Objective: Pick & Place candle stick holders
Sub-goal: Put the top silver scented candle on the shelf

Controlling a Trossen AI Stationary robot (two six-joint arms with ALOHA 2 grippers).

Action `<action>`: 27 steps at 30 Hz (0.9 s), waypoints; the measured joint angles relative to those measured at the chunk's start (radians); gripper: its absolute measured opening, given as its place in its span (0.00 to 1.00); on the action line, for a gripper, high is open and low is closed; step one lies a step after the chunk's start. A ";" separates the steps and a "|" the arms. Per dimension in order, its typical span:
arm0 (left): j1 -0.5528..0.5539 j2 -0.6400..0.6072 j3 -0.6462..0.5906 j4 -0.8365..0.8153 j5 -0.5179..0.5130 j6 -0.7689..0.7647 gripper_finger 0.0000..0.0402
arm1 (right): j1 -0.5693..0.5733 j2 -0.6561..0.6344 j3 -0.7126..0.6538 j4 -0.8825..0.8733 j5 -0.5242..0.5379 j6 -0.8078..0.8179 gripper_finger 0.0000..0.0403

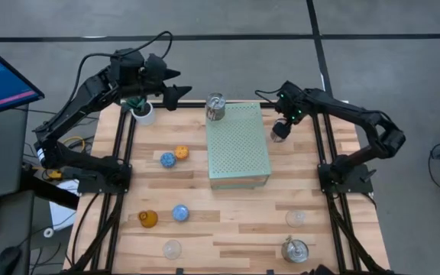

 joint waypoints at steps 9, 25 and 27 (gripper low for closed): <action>0.000 0.000 0.000 0.000 0.000 -0.015 0.92 | -0.025 0.045 0.001 0.015 -0.031 -0.048 0.98; 0.003 0.000 0.000 0.000 0.000 -0.015 0.92 | -0.047 -0.005 0.074 -0.015 -0.117 -0.078 0.98; 0.002 0.000 0.000 0.000 0.000 -0.015 0.92 | -0.054 -0.021 0.085 -0.023 -0.141 -0.077 0.98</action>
